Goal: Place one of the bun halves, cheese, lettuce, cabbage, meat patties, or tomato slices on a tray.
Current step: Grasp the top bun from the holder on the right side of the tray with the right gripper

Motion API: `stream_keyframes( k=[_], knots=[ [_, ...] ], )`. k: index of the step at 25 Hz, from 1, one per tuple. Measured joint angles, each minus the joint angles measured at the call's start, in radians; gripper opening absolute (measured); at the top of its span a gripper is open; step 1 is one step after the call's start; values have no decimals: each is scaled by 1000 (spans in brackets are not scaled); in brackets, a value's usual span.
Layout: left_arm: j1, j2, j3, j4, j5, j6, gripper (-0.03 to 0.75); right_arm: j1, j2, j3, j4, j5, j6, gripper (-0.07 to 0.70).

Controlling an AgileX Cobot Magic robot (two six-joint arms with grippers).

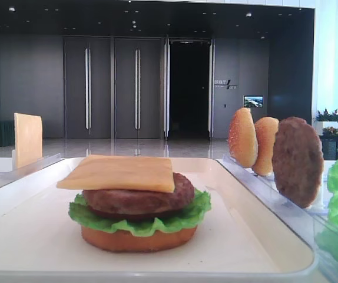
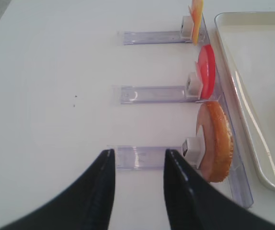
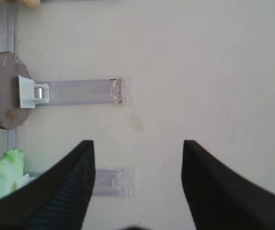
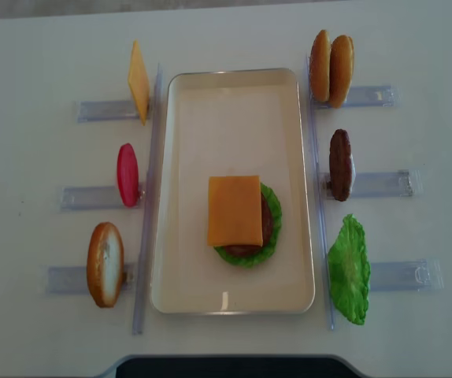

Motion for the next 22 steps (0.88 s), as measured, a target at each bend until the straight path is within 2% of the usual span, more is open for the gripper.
stream_keyframes(
  k=[3,6,16,22],
  knots=[
    [0,0,0,1,0,0,265,0,124,-119,1,58,-9,414],
    [0,0,0,3,0,-1,265,0,244,-230,11,81,-23,414],
    [0,0,0,8,0,-7,265,0,502,-532,52,84,-72,454],
    [0,0,0,11,0,-20,265,0,527,-593,53,85,-92,461]
  ],
)
